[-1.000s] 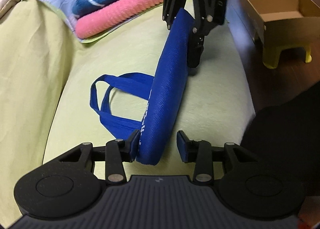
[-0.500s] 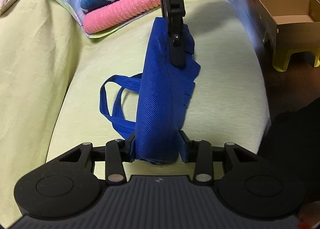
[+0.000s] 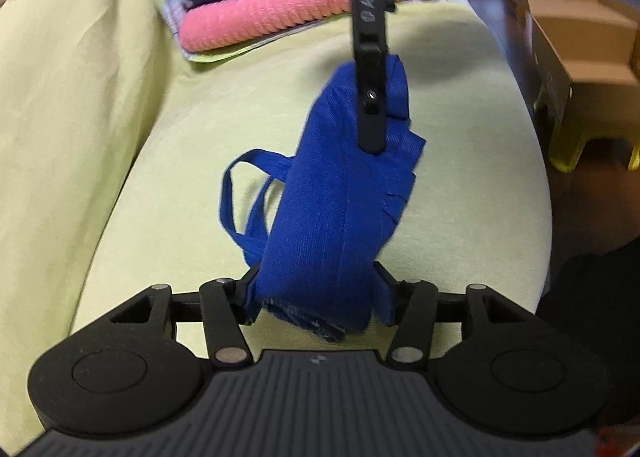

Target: Fold shopping bag

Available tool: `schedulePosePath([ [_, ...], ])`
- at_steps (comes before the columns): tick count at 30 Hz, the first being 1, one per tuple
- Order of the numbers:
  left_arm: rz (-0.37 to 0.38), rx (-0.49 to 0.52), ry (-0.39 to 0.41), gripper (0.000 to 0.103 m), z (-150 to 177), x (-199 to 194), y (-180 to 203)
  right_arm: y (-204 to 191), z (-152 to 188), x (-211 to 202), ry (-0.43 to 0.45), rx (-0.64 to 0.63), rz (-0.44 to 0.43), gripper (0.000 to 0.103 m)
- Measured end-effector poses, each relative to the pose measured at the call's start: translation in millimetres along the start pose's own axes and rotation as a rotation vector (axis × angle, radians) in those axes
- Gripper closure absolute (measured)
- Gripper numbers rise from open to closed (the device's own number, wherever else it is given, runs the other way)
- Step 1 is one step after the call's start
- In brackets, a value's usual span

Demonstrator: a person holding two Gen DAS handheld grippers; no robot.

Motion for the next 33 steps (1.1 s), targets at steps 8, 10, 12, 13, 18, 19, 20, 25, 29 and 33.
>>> schedulePosePath([
  [8,-0.011,-0.043,0.019,0.045,2.3,-18.9,-7.6,0.6,-3.2,1.4,0.018,-0.016,0.027,0.069],
  [10,-0.014,-0.042,0.012,0.045,2.6,-20.3,-7.4,-0.4,-3.8,1.3,0.021,-0.024,0.035,0.068],
  [12,-0.014,-0.043,0.007,0.045,3.2,-22.6,-7.1,-1.1,-5.2,1.3,0.022,-0.029,0.041,0.068],
  [13,-0.015,-0.044,0.003,0.044,3.5,-23.1,-7.6,-1.5,-5.8,1.3,0.024,-0.032,0.045,0.068],
  [18,-0.021,-0.058,-0.040,0.044,3.7,-22.1,-12.5,-4.2,-7.8,1.0,0.032,-0.051,0.068,0.069],
  [19,-0.018,-0.061,-0.045,0.044,3.0,-23.0,-12.4,-4.7,-8.1,0.9,0.033,-0.053,0.071,0.069],
  [20,-0.014,-0.065,-0.047,0.044,2.1,-24.4,-12.0,-4.7,-8.0,0.5,0.034,-0.055,0.073,0.069],
  [25,0.006,-0.087,-0.037,0.044,0.6,-34.7,-10.0,-7.9,-9.3,2.5,0.045,-0.064,0.081,0.069],
  [29,-0.019,-0.109,-0.031,0.046,0.6,-40.8,-13.6,-8.8,-10.1,3.2,0.050,-0.066,0.087,0.069],
  [33,-0.024,-0.101,-0.021,0.046,-6.6,-41.4,-10.6,-10.1,-10.0,2.7,0.055,-0.070,0.095,0.069],
])
Point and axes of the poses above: each gripper's, at about its wrist camera, not at the fingertips, and x roughly the way its jaws point, y to its right, z to its underside, the point moved 7 cm from there along x, roughly the way its jaws point, and after that the axes turned 10 degrees about z, right-handed, at the moved point
